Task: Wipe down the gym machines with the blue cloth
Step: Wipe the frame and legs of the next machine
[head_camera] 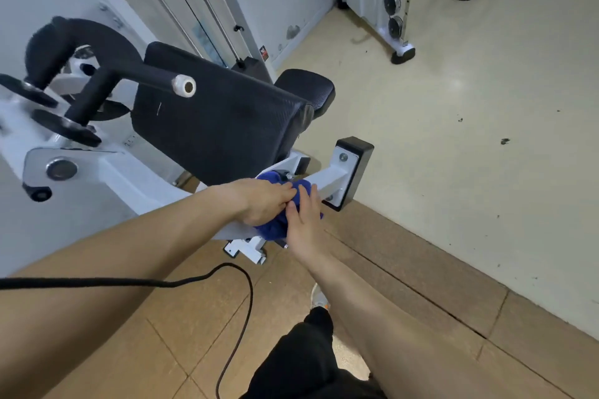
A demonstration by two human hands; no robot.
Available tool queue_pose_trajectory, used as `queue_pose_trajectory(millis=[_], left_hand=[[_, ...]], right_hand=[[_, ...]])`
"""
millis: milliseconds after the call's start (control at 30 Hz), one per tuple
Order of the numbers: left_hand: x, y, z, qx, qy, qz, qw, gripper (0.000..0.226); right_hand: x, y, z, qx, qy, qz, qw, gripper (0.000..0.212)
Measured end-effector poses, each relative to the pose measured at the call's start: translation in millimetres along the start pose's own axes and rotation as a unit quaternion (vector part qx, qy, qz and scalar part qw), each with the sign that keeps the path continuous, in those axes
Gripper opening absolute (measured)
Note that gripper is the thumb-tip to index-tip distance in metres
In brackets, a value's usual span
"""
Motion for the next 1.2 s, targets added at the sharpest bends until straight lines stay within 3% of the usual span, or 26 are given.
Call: queue_pose_trajectory(millis=[100, 200, 333, 533, 833, 967, 1100, 1200], left_hand=[[-32.7, -6.1, 9.7, 0.055, 0.033, -0.036, 0.997, 0.041], [-44.7, -3.1, 20.0, 0.096, 0.141, -0.044, 0.984, 0.016], [-30.5, 5.9, 24.8, 0.094, 0.194, -0.074, 0.974, 0.018], [22.5, 20.9, 20.0, 0.081, 0.148, -0.066, 0.983, 0.022], [66.1, 44.1, -0.3, -0.019, 0.143, -0.156, 0.977, 0.016], [100.2, 56.1, 0.8, -0.073, 0.113, -0.195, 0.972, 0.010], [132.1, 54.7, 4.7, -0.171, 0.173, -0.263, 0.934, 0.005], [145.0, 59.5, 3.6, -0.266, 0.217, -0.337, 0.877, 0.014]], right_hand=[[-14.9, -14.8, 1.2, -0.106, -0.072, -0.046, 0.991, 0.055], [-19.4, -21.3, -6.3, -0.147, -0.119, -0.065, 0.980, 0.052], [-14.1, -27.5, -22.5, -0.171, -0.130, -0.069, 0.974, 0.048], [18.8, -11.5, -51.4, -0.215, -0.134, -0.034, 0.967, 0.046], [71.4, -29.7, -102.3, -0.277, -0.083, 0.001, 0.957, 0.016], [112.9, -30.3, -126.3, -0.311, -0.130, 0.028, 0.941, 0.019], [143.2, -12.9, -131.7, -0.288, -0.258, 0.075, 0.919, 0.040], [148.6, 4.4, -131.0, -0.248, -0.290, 0.042, 0.924, 0.017]])
Point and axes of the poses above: each hand's wrist, its own x-axis towards the middle knuckle, its own z-axis out of the palm, y = z × x, the point moved 4 cm from there along x, towards the middle knuckle, and after that the axes turned 12 degrees about x, right-handed, at the moved point
